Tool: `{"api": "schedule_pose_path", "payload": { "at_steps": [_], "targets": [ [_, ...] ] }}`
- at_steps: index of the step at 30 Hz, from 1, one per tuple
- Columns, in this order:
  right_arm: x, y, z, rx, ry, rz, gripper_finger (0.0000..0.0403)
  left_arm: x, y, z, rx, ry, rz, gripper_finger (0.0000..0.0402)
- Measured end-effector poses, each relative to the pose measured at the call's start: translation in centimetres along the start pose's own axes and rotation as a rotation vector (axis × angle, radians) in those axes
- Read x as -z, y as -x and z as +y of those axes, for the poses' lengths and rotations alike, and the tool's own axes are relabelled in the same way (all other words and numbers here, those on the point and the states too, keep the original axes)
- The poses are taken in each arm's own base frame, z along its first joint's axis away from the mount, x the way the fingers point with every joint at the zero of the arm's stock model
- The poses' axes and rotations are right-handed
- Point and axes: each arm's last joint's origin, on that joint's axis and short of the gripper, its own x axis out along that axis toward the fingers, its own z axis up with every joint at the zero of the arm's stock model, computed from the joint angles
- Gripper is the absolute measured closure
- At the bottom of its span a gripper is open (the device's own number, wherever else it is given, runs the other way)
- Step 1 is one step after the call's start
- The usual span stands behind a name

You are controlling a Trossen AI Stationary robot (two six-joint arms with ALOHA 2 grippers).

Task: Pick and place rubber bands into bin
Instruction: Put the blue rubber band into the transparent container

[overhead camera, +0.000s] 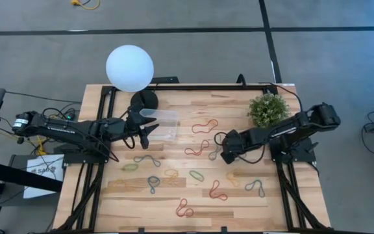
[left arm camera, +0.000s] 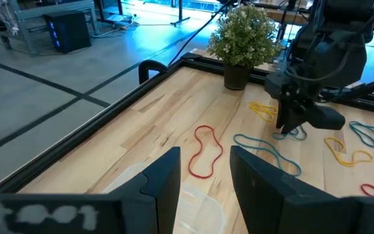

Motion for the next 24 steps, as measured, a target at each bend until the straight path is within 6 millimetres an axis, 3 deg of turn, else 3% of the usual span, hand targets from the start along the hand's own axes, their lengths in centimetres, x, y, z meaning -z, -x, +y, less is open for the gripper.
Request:
{"api": "schedule_pose_path", "payload": {
  "at_steps": [24],
  "targets": [
    [-0.32, 0.34, 0.62, -0.076, -0.007, -0.019, 0.0312, 0.06, 0.0, 0.02, -0.003, -0.004, 0.005, 0.0278]
  ]
}}
